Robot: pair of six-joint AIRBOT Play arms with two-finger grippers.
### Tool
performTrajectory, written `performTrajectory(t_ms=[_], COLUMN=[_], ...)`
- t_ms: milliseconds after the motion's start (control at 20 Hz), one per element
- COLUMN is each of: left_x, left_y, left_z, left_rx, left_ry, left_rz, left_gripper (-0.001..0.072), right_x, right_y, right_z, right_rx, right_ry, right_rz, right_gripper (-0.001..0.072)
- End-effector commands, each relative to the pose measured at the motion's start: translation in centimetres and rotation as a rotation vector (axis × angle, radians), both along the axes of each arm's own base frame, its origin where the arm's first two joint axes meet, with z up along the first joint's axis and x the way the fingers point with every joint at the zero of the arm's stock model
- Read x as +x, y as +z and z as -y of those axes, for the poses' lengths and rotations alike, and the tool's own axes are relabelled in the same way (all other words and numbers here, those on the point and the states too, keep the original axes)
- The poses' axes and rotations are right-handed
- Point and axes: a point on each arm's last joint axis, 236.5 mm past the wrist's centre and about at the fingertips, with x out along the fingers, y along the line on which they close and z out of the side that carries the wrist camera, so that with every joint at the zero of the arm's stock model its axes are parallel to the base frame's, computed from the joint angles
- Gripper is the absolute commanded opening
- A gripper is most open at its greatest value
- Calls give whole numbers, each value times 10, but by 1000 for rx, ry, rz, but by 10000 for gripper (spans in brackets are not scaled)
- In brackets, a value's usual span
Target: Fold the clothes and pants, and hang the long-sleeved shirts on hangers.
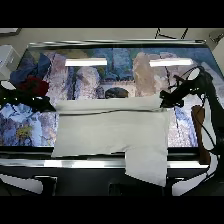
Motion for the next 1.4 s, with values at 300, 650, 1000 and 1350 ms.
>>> performTrajectory(t_ms=[300,650,1000,1350], left_x=[-41,-37,-56,-160], left_y=[-28,-38,8,-12], left_z=[-2,11,-19,-21], left_rx=[7,12,-30,-76], left_ry=[-49,-73,-46,69], left_rz=[-141,-141,-159,-238], left_gripper=[23,23,472,472], right_x=[-47,-60,-77,-143], right_y=[-9,-22,9,26], right_z=[0,2,32,86], right_rx=[1,-11,-53,-82], right_ry=[29,23,49,-117], right_rz=[-189,-232,-227,-277], right_gripper=[51,51,504,511])
